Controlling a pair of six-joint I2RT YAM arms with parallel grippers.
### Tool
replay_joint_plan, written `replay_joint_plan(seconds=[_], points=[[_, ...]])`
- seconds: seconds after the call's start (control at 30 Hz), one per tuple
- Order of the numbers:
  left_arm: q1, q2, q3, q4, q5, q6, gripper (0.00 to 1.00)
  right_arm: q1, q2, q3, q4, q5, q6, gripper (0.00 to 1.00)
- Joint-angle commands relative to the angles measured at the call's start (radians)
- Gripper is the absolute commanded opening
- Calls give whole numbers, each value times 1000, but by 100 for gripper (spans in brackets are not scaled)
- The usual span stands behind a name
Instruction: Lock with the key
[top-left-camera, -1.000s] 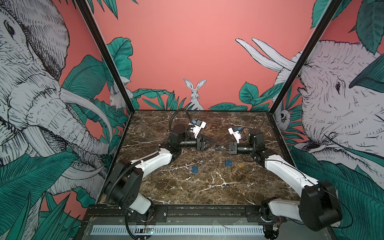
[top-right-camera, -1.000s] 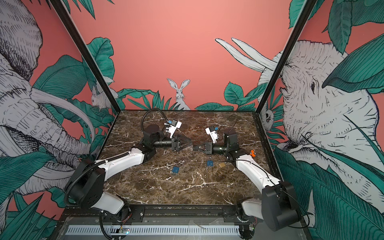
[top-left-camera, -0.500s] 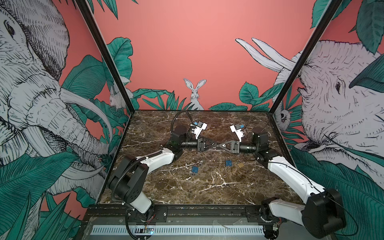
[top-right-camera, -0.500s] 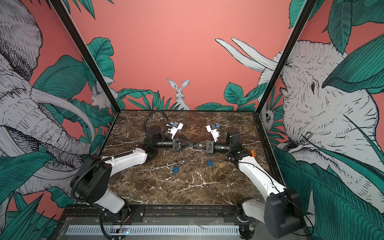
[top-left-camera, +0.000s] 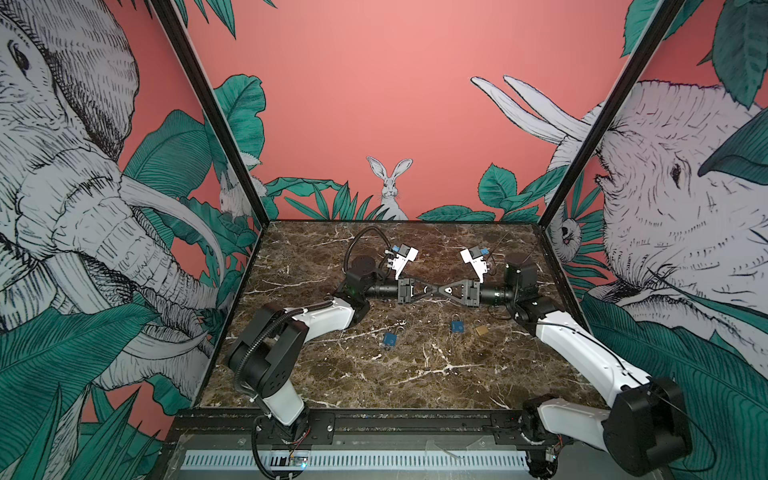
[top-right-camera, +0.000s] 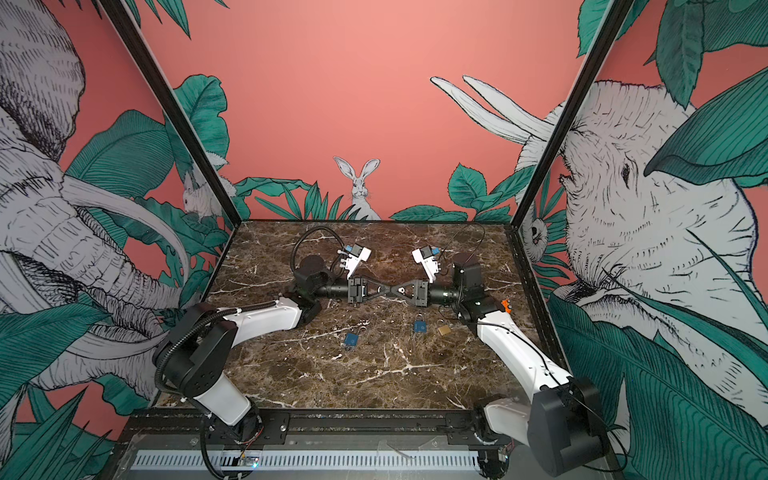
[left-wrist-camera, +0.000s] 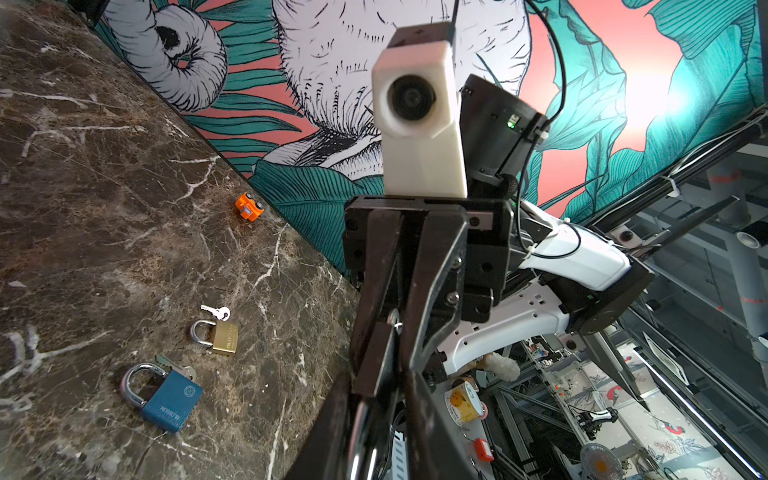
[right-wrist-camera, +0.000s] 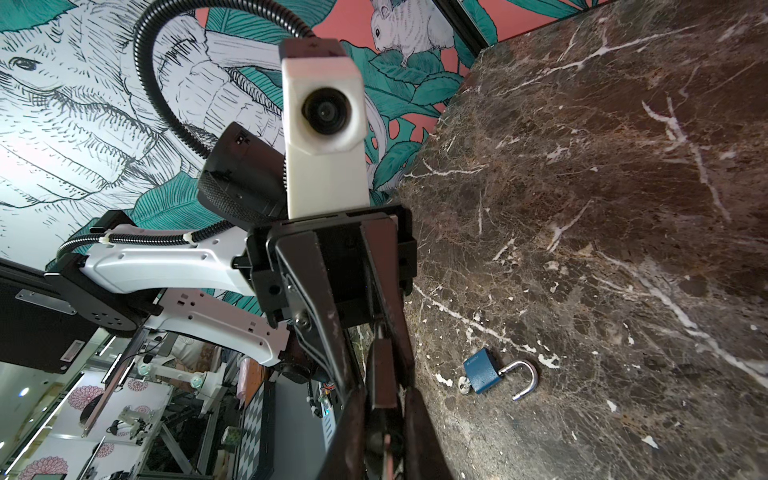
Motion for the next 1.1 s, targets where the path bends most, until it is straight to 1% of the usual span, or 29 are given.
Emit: replay_joint_plan(seconds=[0.0,0.17,0.27,0.4,0.47,0.53,0.6,0.7,0.83,0.87,0.9,0.93,0.97,1.03,1.07], points=[[-14,-26,-6,53,39,-12,24,-8,-6,37,45,10,-18,0],[-24,-26,-2,56,44,-15,23,-9,-8,37,47,22,-23,0],[-30,-26,-2,61,42,-17,18,-8,0,33,51,23,-24,0],[-36,-18,4,87,42,-33,10,-8,15,25,65,24,-18,0],[-36,-13,9,96,41,-42,0,-8,20,20,80,21,-9,0],[-36,-7,12,92,30,-44,0,-8,16,14,79,32,-12,0],[-36,-3,17,51,-1,-29,0,-8,10,6,76,48,-14,0],[-32,-14,10,-70,-71,84,0,-12,-2,-4,67,70,-14,16],[-24,-48,-25,-68,-113,189,0,-43,-23,-7,35,87,-16,33],[-17,-54,-22,-83,-116,195,0,-58,-33,-11,35,83,-14,42],[-7,-51,-4,-112,-98,190,0,-69,-45,-14,33,83,-11,49],[7,-44,18,-144,-73,176,0,-79,-56,-15,29,80,-13,53],[19,-31,32,-131,-39,158,0,-89,-68,-12,17,71,-24,54],[32,-28,4,-1,-35,123,0,-104,-86,-9,-5,50,-47,54],[37,-34,-8,19,-34,124,0,-110,-94,-6,-20,40,-62,54]])
